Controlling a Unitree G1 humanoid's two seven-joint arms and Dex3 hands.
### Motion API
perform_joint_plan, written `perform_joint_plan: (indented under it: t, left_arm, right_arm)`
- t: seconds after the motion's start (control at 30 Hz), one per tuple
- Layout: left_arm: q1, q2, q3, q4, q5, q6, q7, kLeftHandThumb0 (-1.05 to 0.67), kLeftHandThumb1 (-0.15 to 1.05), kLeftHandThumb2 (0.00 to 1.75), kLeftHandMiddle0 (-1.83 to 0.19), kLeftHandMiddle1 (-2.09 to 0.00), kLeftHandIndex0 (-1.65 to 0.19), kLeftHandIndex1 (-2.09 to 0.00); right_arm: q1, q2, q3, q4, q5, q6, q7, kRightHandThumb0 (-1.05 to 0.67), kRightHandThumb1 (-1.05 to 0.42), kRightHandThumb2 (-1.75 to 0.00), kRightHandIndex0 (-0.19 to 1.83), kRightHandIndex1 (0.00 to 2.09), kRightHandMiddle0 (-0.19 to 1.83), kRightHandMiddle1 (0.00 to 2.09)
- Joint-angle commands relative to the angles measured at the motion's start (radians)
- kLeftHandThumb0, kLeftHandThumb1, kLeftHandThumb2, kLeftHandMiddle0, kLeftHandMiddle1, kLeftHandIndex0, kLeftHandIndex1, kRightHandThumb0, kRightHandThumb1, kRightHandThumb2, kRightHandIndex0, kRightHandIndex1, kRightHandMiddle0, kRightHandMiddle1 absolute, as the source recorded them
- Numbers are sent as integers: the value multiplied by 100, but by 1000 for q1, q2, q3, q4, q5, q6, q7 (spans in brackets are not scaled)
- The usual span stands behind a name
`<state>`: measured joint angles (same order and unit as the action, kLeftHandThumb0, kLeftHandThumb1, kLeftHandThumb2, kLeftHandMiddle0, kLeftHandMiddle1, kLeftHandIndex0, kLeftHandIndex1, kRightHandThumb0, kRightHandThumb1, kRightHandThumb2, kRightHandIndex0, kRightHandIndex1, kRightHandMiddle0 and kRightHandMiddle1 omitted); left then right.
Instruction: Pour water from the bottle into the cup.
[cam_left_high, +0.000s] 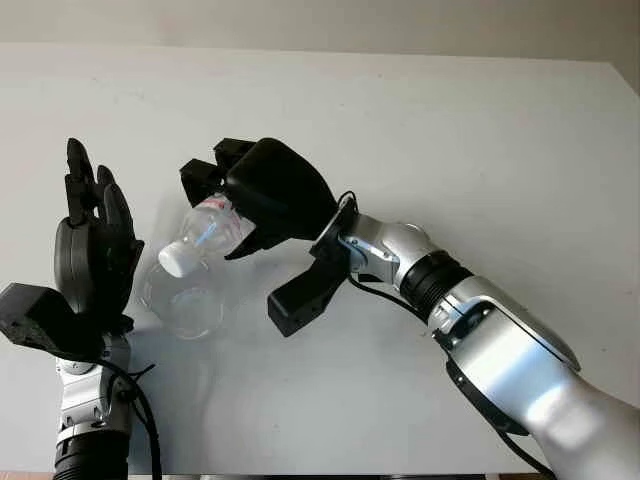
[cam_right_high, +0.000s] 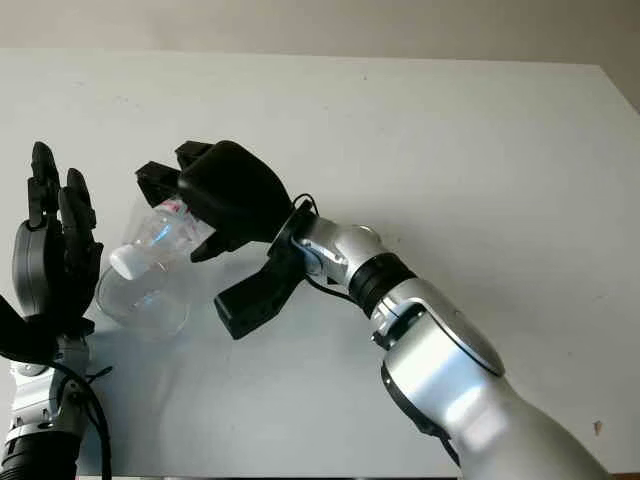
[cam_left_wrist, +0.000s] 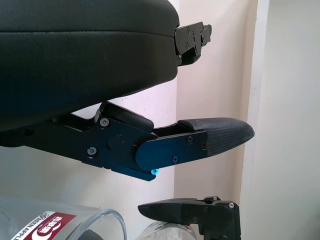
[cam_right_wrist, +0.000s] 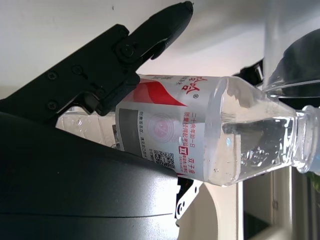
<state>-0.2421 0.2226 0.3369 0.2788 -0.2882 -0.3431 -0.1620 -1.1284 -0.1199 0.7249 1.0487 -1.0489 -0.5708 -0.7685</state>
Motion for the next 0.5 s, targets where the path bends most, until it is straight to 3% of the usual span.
perform_joint_plan:
  t: [0.0,0.23,0.47]
  left_arm:
    - [16,-22,-7,15,3,-9,0,-75,105,58,17,-5,19,-4]
    - [14,-27,-5,4,-6,2,5,-76,105,56,17,-5,19,-4]
    - [11,-22,-3,13,-4,-1,3,-77,105,55,17,-6,19,-3]
  right_arm:
    - [-49,-2,21,-17,-27,11,-64,-30,-99,-5,113,209,61,209]
    - [-91,4,135,11,-178,153,-301,-37,-101,-6,122,209,69,209]
    - [-119,-2,174,18,-208,203,-350,-39,-102,-6,124,209,63,208]
